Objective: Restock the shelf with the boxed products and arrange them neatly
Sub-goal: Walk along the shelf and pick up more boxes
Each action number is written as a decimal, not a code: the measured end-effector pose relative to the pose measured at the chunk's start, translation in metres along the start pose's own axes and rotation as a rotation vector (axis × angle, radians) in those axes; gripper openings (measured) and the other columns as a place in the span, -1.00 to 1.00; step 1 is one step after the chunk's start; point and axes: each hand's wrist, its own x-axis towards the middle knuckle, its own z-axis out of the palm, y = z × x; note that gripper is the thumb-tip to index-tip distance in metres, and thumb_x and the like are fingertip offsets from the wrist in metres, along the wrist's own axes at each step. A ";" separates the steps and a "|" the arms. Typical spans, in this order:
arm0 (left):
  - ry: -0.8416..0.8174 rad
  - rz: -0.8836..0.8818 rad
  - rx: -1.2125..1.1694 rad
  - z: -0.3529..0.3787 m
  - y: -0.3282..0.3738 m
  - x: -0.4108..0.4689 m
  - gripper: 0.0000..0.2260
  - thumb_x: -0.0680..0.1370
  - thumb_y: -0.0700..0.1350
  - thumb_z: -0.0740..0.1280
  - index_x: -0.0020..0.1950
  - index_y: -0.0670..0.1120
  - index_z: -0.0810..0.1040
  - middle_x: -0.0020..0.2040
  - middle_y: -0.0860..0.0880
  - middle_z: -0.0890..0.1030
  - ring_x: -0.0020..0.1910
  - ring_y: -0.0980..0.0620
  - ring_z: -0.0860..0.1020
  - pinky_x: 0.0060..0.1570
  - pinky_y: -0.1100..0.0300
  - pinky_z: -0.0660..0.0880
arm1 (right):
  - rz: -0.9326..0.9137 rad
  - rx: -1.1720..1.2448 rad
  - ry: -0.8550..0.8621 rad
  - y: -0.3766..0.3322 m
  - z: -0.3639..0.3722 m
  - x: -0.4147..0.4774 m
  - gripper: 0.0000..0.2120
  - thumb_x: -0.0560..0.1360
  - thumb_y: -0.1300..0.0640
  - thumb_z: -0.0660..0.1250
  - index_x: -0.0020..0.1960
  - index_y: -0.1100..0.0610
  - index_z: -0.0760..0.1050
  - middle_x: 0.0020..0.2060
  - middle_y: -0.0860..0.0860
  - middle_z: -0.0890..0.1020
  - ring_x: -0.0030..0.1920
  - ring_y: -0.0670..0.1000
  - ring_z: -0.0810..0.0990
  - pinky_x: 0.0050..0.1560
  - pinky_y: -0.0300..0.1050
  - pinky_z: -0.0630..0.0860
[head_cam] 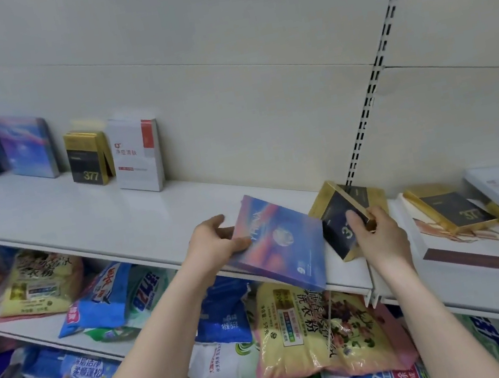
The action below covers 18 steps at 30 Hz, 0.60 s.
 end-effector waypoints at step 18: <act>0.136 -0.063 -0.502 -0.062 -0.020 -0.040 -0.71 0.42 -0.23 0.46 0.12 -0.27 0.59 -0.15 -0.16 0.70 -0.30 -0.02 0.65 -0.25 0.18 0.61 | 0.140 0.624 -0.159 -0.021 0.036 -0.023 -0.70 0.60 0.17 0.24 0.32 0.04 0.34 0.18 0.01 0.55 0.10 0.11 0.59 0.04 0.15 0.59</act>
